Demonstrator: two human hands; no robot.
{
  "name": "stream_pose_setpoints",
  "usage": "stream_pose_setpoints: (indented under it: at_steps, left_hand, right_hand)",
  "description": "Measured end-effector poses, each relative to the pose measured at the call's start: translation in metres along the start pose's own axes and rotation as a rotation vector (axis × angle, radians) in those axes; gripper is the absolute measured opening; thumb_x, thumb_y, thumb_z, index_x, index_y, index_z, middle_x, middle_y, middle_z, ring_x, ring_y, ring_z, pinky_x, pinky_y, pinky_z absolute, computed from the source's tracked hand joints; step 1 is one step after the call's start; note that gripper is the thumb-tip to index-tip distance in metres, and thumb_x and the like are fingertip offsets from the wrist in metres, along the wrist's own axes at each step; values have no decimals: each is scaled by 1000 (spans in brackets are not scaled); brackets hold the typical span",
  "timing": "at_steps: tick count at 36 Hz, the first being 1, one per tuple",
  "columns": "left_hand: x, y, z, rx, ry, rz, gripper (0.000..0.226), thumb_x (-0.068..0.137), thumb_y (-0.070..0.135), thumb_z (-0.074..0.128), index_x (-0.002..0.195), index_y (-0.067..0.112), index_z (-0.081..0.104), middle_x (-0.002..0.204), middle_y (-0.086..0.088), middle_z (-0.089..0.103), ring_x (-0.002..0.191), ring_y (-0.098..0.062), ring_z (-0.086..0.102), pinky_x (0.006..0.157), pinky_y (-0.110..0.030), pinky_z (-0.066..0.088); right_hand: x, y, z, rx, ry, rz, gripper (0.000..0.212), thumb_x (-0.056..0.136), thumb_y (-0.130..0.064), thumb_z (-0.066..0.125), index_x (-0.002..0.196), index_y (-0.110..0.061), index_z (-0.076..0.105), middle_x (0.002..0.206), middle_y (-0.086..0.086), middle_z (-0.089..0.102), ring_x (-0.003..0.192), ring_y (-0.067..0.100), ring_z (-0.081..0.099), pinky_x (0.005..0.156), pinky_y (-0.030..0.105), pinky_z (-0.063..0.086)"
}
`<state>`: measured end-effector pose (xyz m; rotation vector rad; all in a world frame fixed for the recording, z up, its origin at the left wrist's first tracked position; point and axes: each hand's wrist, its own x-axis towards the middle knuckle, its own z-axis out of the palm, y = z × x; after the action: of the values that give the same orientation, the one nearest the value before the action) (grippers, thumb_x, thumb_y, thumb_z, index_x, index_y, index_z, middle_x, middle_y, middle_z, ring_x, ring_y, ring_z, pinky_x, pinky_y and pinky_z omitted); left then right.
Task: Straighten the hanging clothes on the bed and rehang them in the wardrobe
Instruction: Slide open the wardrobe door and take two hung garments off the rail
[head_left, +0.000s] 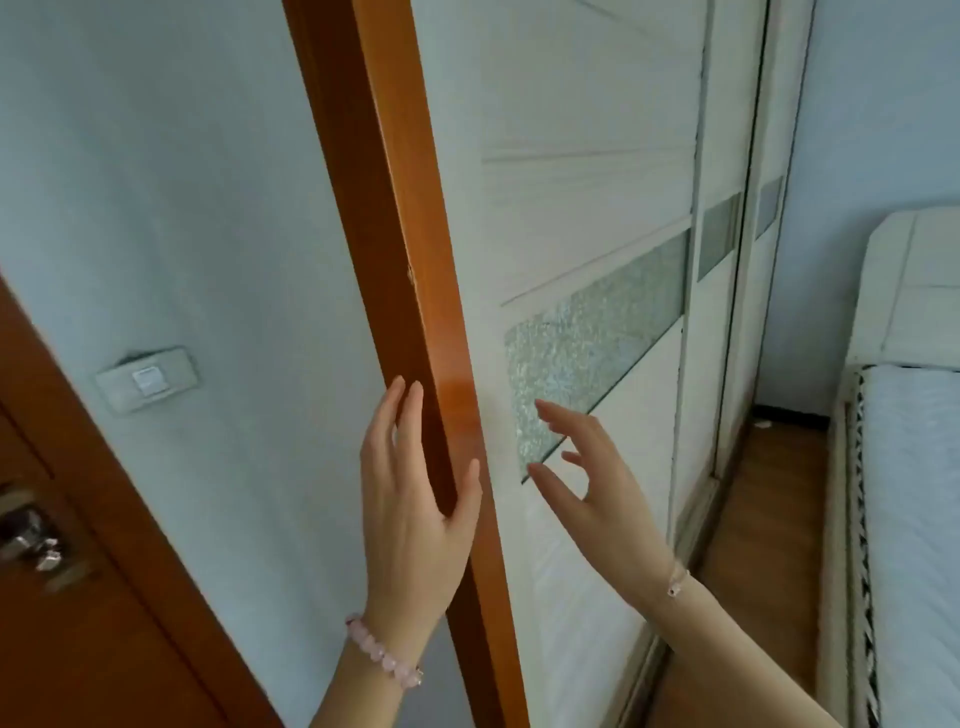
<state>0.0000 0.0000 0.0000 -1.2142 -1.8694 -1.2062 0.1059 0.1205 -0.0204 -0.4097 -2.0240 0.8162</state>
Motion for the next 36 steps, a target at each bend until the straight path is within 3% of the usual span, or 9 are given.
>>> stream_pose_setpoints:
  at_steps: [2, 5, 9, 13, 17, 24, 30, 36]
  left_hand:
    - [0, 0, 5, -4, -39, -59, 73, 83, 48, 51, 144, 27, 16, 150, 6, 19, 138, -10, 22, 107, -31, 30]
    - [-7, -5, 14, 14, -60, -77, 80, 80, 44, 56, 145, 28, 11, 151, 8, 16, 138, -10, 20, 104, -33, 33]
    - [-7, -8, 18, 49, -28, -70, 78, 82, 38, 57, 143, 30, 10, 149, 8, 17, 135, -16, 26, 99, -38, 41]
    - [-8, -9, 19, 50, -22, -62, 76, 82, 36, 56, 142, 31, 11, 148, 8, 18, 135, -16, 26, 101, -36, 35]
    - [-8, -9, 20, 69, -22, -60, 77, 81, 36, 56, 142, 33, 9, 149, 7, 18, 135, -16, 25, 102, -34, 30]
    - [-8, -13, 19, 85, -22, -34, 78, 81, 34, 57, 142, 32, 9, 149, 6, 18, 136, -13, 23, 103, -32, 29]
    - [-7, -14, 18, 75, -16, -22, 76, 81, 35, 58, 143, 25, 16, 148, 1, 22, 134, -16, 26, 99, -32, 38]
    - [-7, -17, 14, 63, -31, -1, 75, 81, 35, 56, 144, 23, 17, 148, 4, 20, 135, -13, 23, 101, -31, 36]
  right_hand:
    - [6, -2, 8, 10, 14, 1, 53, 91, -27, 58, 139, -33, 37, 133, -23, 37, 128, 1, 40, 107, 23, 38]
    - [10, 4, 21, 64, 30, 29, 55, 91, -29, 57, 141, -31, 36, 135, -22, 35, 130, 2, 38, 109, 28, 38]
    - [17, 12, 33, 141, 13, 86, 56, 89, -36, 58, 140, -36, 35, 133, -28, 37, 127, -4, 40, 106, 19, 38]
    - [21, 18, 42, 207, -23, 110, 55, 87, -34, 61, 132, -48, 32, 126, -30, 40, 118, -10, 44, 91, 5, 39]
    - [24, 25, 45, 281, -27, 151, 60, 84, -29, 66, 126, -53, 31, 120, -30, 42, 110, -12, 46, 86, 6, 43]
    - [29, 27, 47, 279, -11, 136, 62, 79, -30, 71, 131, -41, 38, 117, -19, 48, 106, -9, 49, 82, 12, 49]
    - [34, 26, 40, 268, 2, 115, 63, 77, -28, 75, 130, -38, 42, 117, -12, 53, 104, -6, 51, 78, 8, 49]
    - [37, 31, 37, 260, 47, 113, 68, 76, -23, 76, 134, -32, 42, 119, -8, 53, 103, -3, 53, 78, 7, 48]
